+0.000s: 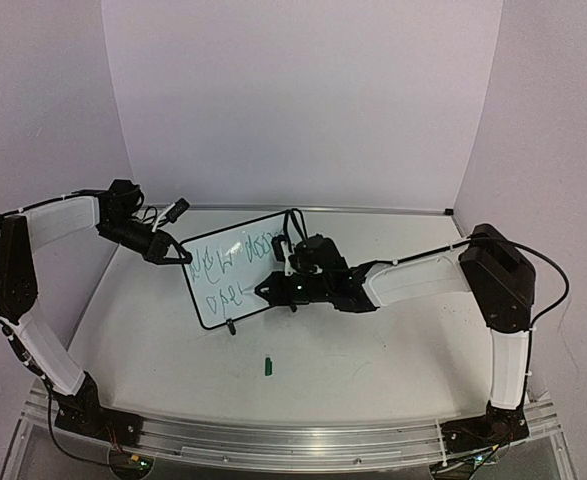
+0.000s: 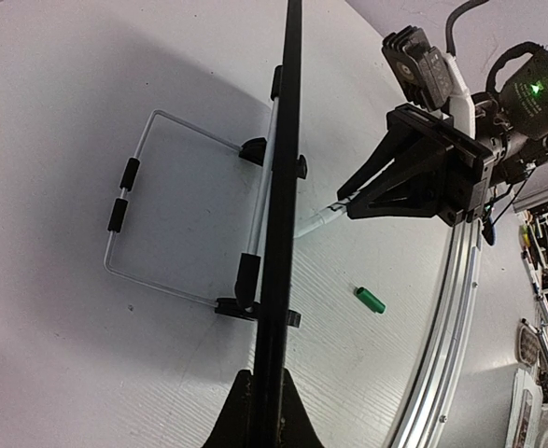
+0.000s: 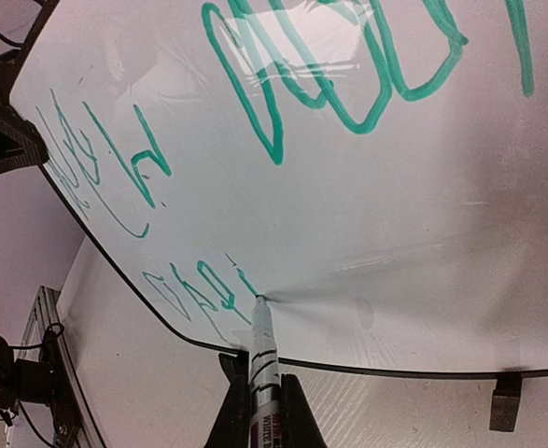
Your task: Write a sentence on the whiteboard
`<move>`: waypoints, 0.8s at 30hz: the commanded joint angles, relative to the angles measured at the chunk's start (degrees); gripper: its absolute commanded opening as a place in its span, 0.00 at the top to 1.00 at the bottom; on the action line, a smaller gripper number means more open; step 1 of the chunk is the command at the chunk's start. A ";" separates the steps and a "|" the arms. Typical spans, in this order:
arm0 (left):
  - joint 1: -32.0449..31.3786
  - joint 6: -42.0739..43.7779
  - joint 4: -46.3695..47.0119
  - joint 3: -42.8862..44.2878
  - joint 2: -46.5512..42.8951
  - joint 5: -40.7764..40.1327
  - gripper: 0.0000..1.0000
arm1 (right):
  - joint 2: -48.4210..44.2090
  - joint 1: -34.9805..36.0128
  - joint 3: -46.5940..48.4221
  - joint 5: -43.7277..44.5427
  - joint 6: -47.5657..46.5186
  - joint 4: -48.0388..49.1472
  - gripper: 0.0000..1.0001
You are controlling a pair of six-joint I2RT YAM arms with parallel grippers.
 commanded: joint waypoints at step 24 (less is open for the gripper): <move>0.41 -0.36 0.85 1.42 -0.42 -6.90 1.00 | -1.99 -0.54 -4.75 5.53 1.50 3.44 1.00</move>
